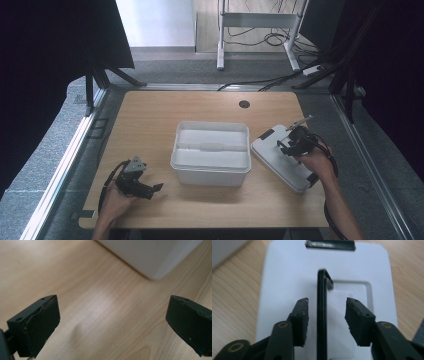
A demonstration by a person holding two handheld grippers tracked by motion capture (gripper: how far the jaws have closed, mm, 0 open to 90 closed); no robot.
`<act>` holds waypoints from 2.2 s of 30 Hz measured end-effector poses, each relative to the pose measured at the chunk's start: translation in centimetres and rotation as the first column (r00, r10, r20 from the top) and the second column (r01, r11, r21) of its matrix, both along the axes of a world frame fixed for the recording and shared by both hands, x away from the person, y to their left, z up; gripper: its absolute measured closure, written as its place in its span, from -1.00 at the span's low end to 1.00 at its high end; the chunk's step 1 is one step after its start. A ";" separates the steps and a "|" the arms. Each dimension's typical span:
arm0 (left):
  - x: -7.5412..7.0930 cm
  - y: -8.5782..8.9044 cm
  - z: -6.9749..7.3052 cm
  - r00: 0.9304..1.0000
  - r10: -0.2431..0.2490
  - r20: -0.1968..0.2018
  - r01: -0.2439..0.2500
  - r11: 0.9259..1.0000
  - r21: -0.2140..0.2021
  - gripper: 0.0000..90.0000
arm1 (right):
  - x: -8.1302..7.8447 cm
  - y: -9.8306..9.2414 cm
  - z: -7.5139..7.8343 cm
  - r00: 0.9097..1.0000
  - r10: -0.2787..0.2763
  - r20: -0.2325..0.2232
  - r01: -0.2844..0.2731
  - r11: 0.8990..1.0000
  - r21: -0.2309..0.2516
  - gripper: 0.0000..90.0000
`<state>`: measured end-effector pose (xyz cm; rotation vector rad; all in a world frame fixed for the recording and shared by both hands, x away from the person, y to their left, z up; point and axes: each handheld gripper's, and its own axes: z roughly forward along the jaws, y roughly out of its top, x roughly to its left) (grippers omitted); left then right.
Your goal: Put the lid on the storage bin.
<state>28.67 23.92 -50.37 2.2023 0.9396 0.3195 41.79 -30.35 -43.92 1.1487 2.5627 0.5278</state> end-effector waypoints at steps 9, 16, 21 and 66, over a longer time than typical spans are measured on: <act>-0.5 -0.7 -1.8 0.999 -0.019 -0.026 0.020 0.999 0.035 -1.00 | 0.8 0.9 0.6 0.995 0.049 -0.083 -0.061 0.987 -0.148 0.86; -0.5 -0.8 -1.8 0.999 -0.022 -0.024 0.023 0.999 0.040 -1.00 | 1.2 0.8 2.1 0.983 0.124 -0.134 -0.143 0.979 -0.144 0.87; -0.5 -0.8 -1.9 0.999 -0.021 -0.024 0.022 0.999 0.037 -1.00 | 0.6 0.3 4.6 0.973 0.179 -0.149 -0.198 0.973 -0.120 0.87; -0.5 -0.9 -1.9 0.999 -0.036 -0.023 0.037 0.999 0.034 -1.00 | -0.8 18.1 17.1 0.781 0.615 -0.110 -0.622 0.781 -0.054 0.87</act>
